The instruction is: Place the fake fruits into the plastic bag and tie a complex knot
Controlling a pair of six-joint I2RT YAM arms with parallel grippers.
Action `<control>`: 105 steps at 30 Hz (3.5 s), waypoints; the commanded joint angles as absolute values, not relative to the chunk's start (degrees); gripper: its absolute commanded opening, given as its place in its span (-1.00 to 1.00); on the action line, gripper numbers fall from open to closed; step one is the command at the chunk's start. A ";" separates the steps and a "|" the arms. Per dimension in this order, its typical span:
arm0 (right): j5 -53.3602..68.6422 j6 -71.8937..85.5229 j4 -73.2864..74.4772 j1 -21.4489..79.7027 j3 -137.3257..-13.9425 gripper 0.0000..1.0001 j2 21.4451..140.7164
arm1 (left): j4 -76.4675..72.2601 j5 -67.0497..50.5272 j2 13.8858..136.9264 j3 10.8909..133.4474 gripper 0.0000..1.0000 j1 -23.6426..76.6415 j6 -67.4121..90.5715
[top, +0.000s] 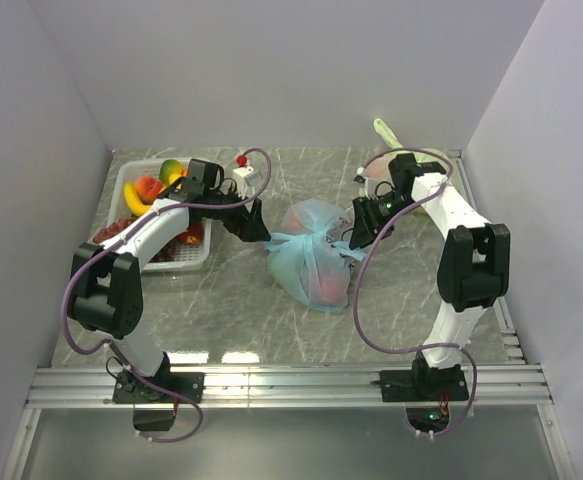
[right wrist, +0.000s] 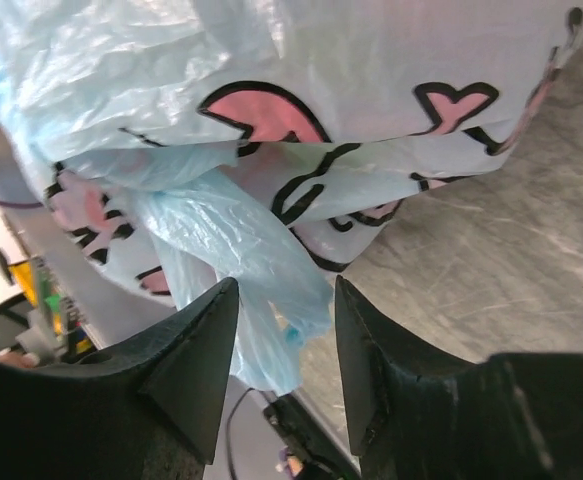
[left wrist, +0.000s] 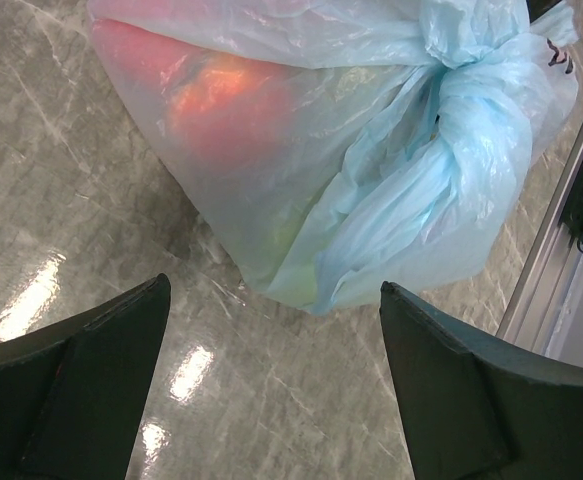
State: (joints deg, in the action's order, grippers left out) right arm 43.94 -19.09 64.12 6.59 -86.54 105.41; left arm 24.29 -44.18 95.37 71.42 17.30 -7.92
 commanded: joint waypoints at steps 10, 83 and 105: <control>40.69 -31.28 63.35 10.02 -79.37 0.33 99.06 | 24.17 -45.35 93.25 72.33 0.82 17.58 -8.88; -3.07 -33.13 51.85 13.28 -66.71 -1.00 89.74 | -12.77 -5.89 77.09 39.82 -0.99 28.40 -39.98; -11.08 -42.72 50.61 -0.88 -63.44 -1.00 88.24 | -1.59 -9.83 73.04 42.97 -0.99 15.56 -45.62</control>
